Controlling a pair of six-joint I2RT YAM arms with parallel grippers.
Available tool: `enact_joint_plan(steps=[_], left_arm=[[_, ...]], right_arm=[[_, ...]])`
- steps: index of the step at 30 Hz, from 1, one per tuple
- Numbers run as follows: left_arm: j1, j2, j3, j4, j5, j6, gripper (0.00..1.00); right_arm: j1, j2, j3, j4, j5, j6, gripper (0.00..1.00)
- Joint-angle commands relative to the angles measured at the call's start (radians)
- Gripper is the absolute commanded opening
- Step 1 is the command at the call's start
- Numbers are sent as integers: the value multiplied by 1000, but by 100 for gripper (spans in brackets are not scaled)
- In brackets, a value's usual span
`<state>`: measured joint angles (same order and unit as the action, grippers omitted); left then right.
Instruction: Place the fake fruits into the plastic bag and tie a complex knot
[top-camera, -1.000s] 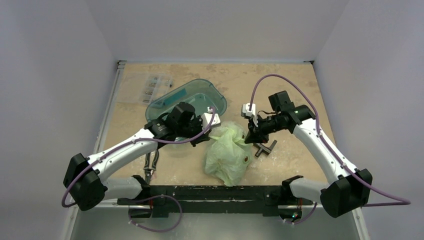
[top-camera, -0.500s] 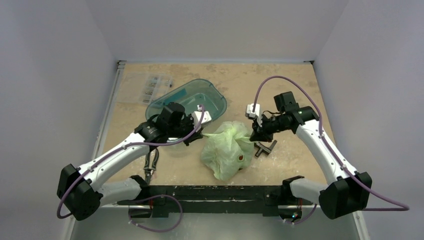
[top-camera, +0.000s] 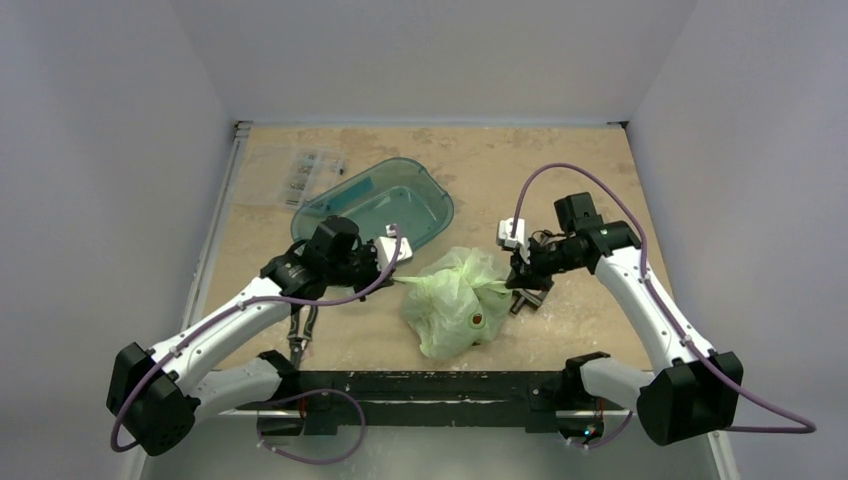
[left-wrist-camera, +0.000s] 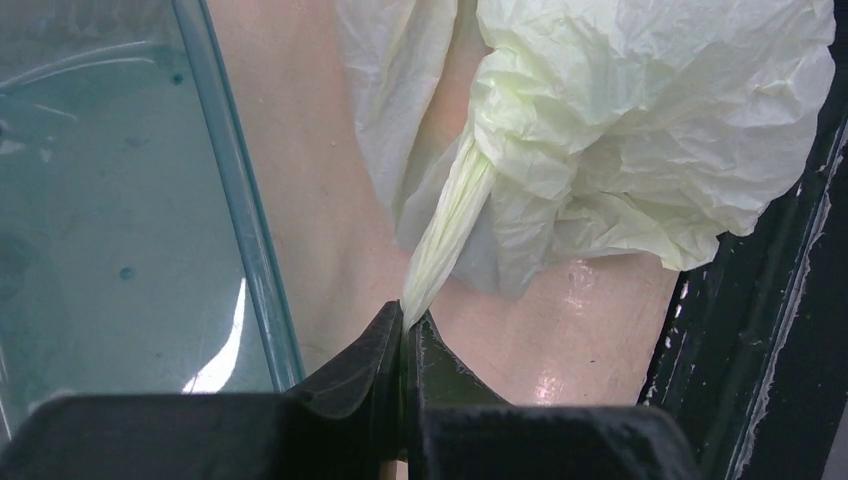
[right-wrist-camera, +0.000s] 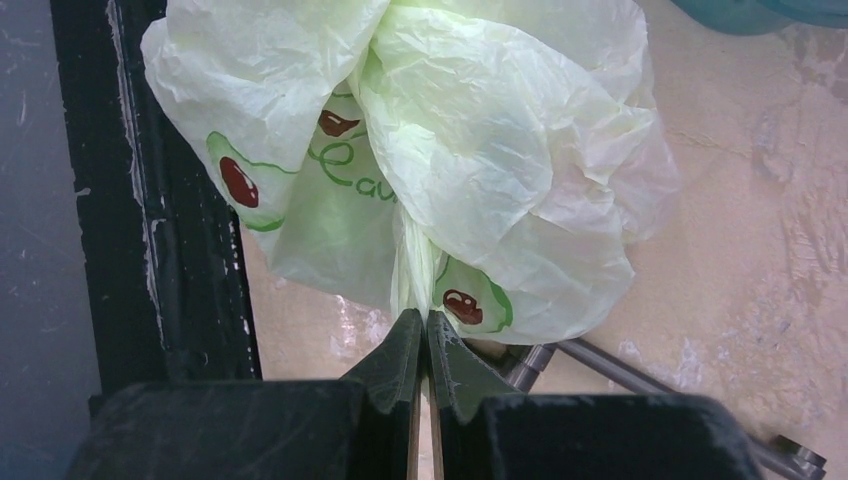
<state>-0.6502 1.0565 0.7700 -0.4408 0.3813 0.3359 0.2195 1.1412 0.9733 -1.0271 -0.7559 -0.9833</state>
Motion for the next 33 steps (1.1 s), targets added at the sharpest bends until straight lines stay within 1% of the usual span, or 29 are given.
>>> enact_joint_plan(steps=[1,2,3,4,5,6,7,8,9,10,14,17,18,21,23,26,27,30,33], left_arm=[[20,-29,21,-63,9,80,0],[20,-26,33,-71,25,81,4],[19,-23,45,-80,41,81,16],[19,-22,56,-91,56,83,36],[20,-26,63,-96,60,83,52],[22,-39,63,-91,56,74,64],[24,-54,58,-80,50,69,73],[28,-77,51,-63,48,71,83],[30,-105,41,-47,49,73,96],[34,-132,31,-28,48,76,99],[37,-202,-5,7,27,83,100],[38,-172,11,-33,-17,97,100],[43,-154,26,-49,-3,116,100],[49,-127,37,-106,110,293,100],[40,-86,41,-85,72,334,100],[37,-3,75,-54,2,365,100],[37,19,84,-38,-12,368,100],[32,71,107,-3,-5,376,100],[-6,103,100,57,-17,381,100]], right_arm=[[-22,-18,20,-55,20,-51,5],[-22,-10,26,-65,18,-57,16],[-22,-3,33,-77,19,-71,27],[-22,2,37,-84,21,-78,38],[-22,2,39,-85,24,-77,48],[-23,-3,39,-84,28,-75,57],[-22,-12,37,-80,31,-70,63],[-22,-24,34,-74,33,-63,67],[-22,-35,31,-71,34,-60,68],[-22,-44,27,-65,34,-52,70],[-15,-57,0,-12,17,-24,69],[28,-49,-23,57,23,10,69],[43,-47,-33,83,35,27,69],[99,-48,-64,155,73,59,70],[130,-54,-86,195,98,79,69],[163,-64,-129,292,149,141,64],[168,-61,-137,313,159,153,61],[176,-49,-139,345,187,213,47],[179,-56,-144,359,195,229,39]])
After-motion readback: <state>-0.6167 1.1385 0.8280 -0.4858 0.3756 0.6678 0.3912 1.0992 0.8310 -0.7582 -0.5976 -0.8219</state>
